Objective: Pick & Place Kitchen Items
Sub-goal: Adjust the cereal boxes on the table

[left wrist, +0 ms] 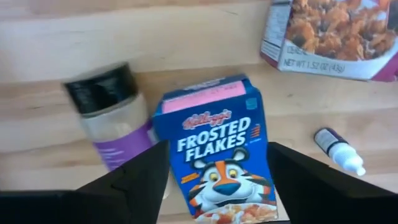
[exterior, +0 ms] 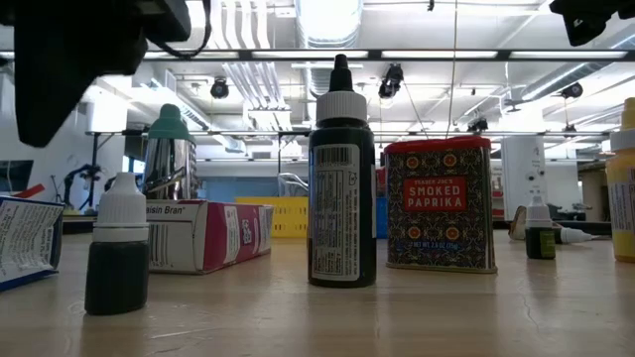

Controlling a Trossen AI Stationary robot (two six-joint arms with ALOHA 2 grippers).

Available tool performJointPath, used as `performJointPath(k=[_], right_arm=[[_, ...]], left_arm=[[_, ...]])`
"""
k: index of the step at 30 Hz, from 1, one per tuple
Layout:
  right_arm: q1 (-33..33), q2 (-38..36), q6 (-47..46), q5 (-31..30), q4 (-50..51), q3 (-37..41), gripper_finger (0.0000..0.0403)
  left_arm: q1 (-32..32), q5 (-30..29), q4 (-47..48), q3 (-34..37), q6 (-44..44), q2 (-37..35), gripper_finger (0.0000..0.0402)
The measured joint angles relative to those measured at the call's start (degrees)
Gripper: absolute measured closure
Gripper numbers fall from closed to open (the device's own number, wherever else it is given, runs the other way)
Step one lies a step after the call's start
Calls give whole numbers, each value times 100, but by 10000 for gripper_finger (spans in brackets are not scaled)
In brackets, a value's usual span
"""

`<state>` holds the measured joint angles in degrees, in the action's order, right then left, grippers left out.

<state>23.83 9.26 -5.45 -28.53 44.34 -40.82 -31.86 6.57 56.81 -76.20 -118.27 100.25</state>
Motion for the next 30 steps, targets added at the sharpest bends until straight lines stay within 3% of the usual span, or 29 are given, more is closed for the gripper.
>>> performJointPath(k=[5, 14, 30], right_arm=[[1, -1, 2, 2, 0, 0, 394], [1, 0, 0, 1, 0, 0, 394], [0, 0, 2, -1, 0, 0, 394]], left_arm=[[2, 4, -721, 270, -15, 0, 96], [-5, 656, -786, 444, -13, 0, 57], [-15, 453, -1244, 823, -169, -6, 52]])
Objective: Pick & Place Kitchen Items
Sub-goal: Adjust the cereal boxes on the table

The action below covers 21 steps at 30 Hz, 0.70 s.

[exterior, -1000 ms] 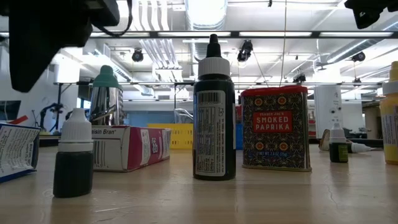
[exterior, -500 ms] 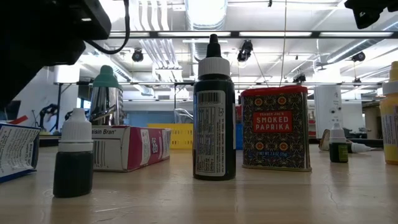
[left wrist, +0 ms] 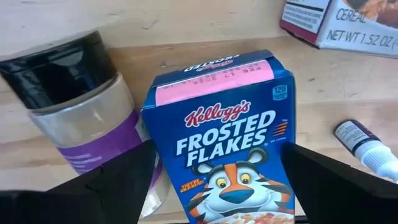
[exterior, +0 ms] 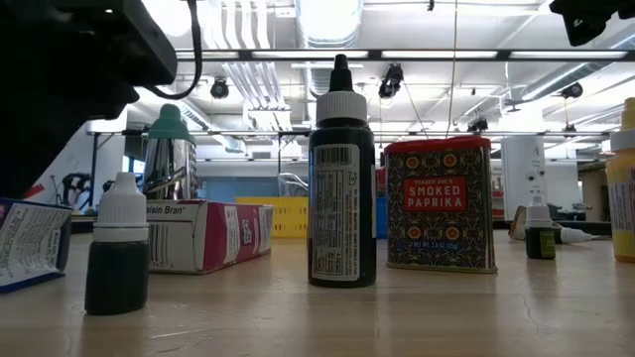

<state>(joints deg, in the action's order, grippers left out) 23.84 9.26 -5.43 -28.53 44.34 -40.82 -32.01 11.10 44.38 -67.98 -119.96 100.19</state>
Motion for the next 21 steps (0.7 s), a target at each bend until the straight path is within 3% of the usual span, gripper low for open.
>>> performJointPath(k=[16, 21], right_arm=[[0, 0, -2, 1, 0, 1, 394], [0, -2, 0, 2, 0, 0, 394]], left_arm=[[-27, -364, -196, 83, 1070, -57, 53], [-75, -1068, -314, 82, 1016, -315, 55]])
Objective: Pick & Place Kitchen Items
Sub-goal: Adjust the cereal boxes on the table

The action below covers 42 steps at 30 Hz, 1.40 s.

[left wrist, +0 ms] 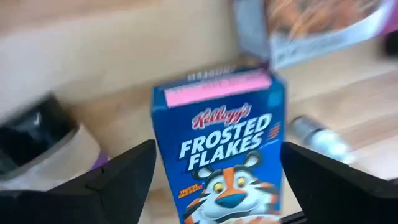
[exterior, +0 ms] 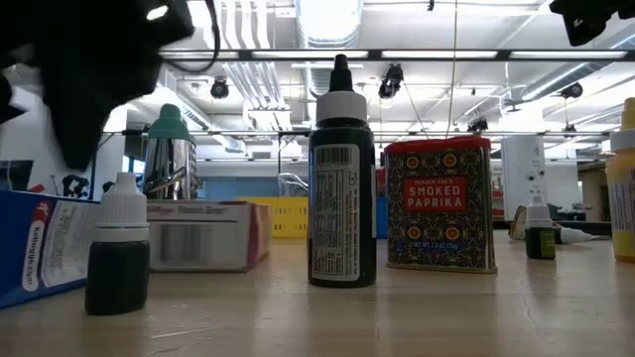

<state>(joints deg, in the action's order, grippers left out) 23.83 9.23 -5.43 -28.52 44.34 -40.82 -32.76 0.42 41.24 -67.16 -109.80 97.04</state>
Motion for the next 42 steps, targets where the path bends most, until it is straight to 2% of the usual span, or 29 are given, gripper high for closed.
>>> performJointPath(k=[11, 17, 35, 42], right_arm=[[2, 2, 0, 0, 0, 0, 394], [0, 0, 0, 0, 0, 0, 394], [1, 1, -1, -2, 0, 1, 394], [1, 0, 0, 0, 0, 0, 394]], left_arm=[[-465, -711, 405, 2, -424, -236, 52], [-737, -1173, 534, 2, -412, -350, 7], [-741, -1335, -168, -2, -437, -36, 5], [-720, -1235, -150, -2, -433, 35, 5]])
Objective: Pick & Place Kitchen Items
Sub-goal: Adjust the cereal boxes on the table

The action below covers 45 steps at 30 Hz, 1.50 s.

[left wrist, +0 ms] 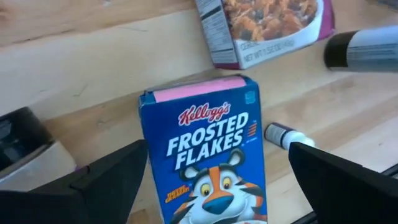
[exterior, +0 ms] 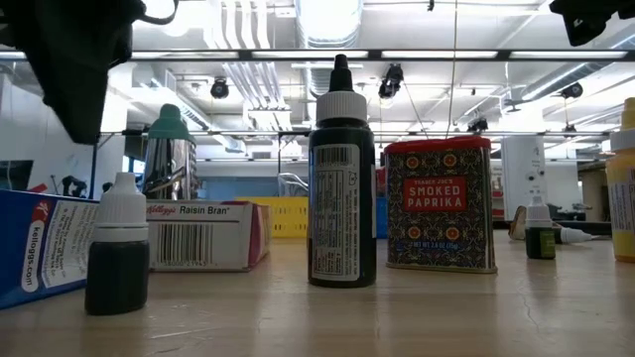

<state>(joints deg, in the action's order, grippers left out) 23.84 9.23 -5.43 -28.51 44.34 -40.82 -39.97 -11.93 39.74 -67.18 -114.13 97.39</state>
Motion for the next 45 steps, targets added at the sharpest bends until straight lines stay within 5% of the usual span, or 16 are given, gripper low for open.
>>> performJointPath(k=[8, 18, 45], right_arm=[[0, 2, 0, 0, 0, 1, 394], [0, 1, 0, -1, 0, 0, 394], [1, 2, 0, 0, 0, 0, 394]], left_arm=[[78, 340, 248, -95, -32, 14, 5], [329, 788, 1633, -1091, 261, 480, 6], [439, 1038, 1406, -1423, 580, 1034, 5]])
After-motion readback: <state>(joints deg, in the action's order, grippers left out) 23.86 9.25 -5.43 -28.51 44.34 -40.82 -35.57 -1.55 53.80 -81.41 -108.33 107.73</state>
